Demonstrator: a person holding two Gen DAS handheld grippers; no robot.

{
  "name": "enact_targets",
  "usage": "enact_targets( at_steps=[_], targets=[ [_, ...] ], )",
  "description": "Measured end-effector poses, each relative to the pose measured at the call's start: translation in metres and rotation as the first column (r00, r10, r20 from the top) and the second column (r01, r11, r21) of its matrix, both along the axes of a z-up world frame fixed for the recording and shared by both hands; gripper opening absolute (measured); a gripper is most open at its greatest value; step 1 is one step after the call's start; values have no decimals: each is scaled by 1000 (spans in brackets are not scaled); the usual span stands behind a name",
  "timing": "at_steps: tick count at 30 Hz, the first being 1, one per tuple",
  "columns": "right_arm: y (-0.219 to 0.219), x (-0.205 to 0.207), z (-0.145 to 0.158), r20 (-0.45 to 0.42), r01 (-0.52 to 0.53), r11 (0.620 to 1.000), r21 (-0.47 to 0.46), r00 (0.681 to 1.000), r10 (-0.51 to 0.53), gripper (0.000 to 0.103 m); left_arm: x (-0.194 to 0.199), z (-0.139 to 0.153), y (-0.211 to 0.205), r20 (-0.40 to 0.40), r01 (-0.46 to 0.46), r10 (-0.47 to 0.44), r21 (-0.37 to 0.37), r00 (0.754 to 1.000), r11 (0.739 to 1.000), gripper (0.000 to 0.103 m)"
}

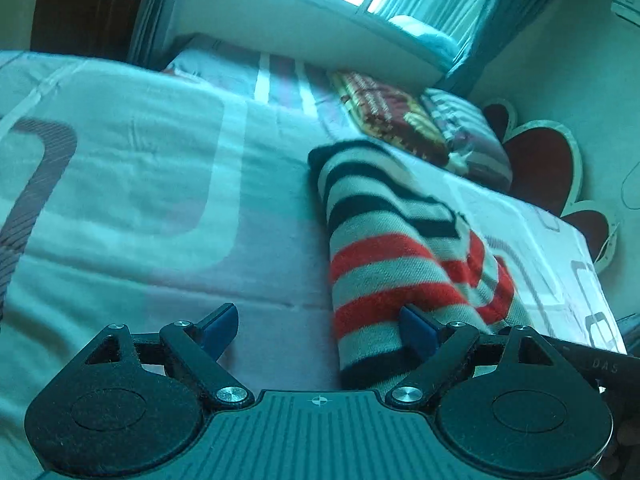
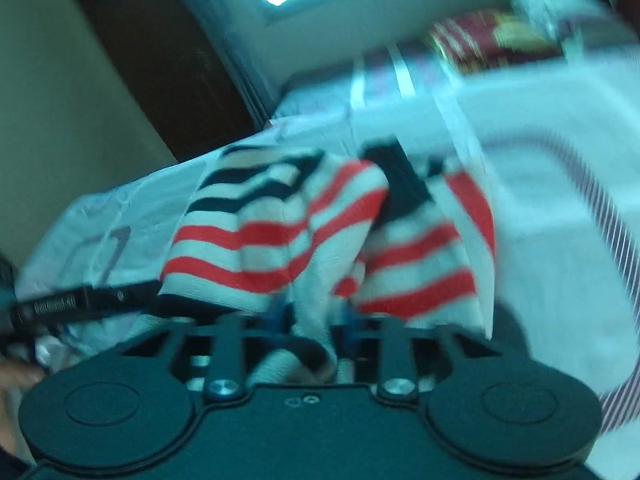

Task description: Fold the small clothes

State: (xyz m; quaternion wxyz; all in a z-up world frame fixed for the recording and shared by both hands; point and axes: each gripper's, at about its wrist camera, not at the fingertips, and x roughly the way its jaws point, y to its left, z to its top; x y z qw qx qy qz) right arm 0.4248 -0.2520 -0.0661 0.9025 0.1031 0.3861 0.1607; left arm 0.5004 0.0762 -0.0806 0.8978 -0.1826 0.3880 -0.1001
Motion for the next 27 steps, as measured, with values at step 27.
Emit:
enact_targets(
  at_steps=[27],
  targets=[
    [-96, -21, -5, 97, 146, 983, 113, 983, -157, 50, 38, 19, -47, 55, 84, -81, -66, 995, 994, 87]
  ],
)
